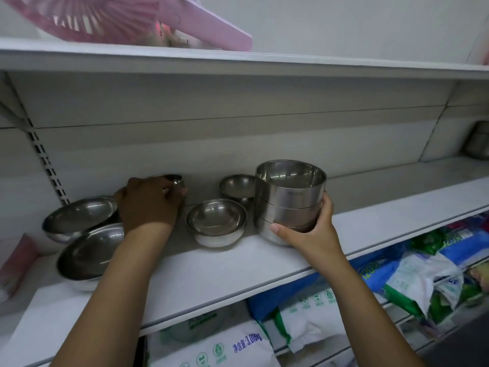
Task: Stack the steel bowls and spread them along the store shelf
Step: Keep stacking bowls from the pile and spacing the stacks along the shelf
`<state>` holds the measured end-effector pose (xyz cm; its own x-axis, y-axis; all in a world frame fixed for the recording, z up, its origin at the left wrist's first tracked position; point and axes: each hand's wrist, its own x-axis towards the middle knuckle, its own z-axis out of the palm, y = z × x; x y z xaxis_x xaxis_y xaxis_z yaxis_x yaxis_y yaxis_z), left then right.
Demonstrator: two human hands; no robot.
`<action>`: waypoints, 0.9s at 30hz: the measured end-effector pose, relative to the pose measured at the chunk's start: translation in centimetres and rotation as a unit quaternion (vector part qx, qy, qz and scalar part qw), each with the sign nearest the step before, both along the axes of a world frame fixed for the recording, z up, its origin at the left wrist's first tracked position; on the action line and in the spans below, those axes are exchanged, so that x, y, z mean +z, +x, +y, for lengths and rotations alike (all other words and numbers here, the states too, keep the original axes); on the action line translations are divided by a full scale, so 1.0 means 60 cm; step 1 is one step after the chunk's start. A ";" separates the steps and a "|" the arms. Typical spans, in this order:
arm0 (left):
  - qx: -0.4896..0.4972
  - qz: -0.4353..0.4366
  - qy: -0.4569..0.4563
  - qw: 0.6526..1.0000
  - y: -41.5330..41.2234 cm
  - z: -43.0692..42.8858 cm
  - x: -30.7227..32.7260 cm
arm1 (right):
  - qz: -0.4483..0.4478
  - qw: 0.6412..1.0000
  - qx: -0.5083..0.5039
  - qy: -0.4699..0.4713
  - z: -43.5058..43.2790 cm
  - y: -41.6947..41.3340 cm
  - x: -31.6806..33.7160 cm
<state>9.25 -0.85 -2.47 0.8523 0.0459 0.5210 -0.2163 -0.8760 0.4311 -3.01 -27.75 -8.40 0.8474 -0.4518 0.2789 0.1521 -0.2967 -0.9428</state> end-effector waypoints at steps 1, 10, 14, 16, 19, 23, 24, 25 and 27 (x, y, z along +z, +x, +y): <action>0.002 -0.002 -0.002 1.000 0.002 0.000 -0.001 | 0.001 1.000 0.000 0.000 0.000 0.000 0.001; -0.013 -0.060 -0.002 0.998 0.004 -0.004 -0.004 | 0.009 1.000 -0.007 0.001 0.002 0.000 0.000; -0.089 -0.113 -0.057 0.988 -0.022 -0.021 0.015 | 0.014 1.000 -0.007 0.001 0.001 -0.001 0.000; -0.154 -0.150 -0.122 0.969 -0.042 -0.031 0.028 | 0.016 1.000 -0.007 0.000 0.001 -0.002 0.000; -0.228 -0.128 -0.208 0.943 -0.058 -0.052 0.046 | 0.018 1.000 -0.012 -0.003 0.002 -0.002 0.001; -0.306 -0.099 -0.249 0.914 -0.052 -0.089 0.060 | 0.016 1.000 -0.004 0.000 0.002 -0.002 0.000; -0.317 -0.103 -0.251 0.909 -0.050 -0.097 0.064 | 0.016 1.000 -0.004 0.001 0.003 -0.002 0.000; -0.327 -0.111 -0.248 0.905 -0.049 -0.105 0.068 | 0.017 1.000 -0.006 0.001 0.003 -0.002 0.001; -0.352 -0.120 -0.240 0.897 -0.048 -0.119 0.078 | 0.021 1.000 -0.010 0.000 0.005 -0.002 0.001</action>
<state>6.39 -7.98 2.19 0.6230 -0.1921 0.7582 -0.7807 -0.2118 0.5879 -3.12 -27.43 -8.33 0.8493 -0.4688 0.2428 0.1054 -0.3001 -0.9481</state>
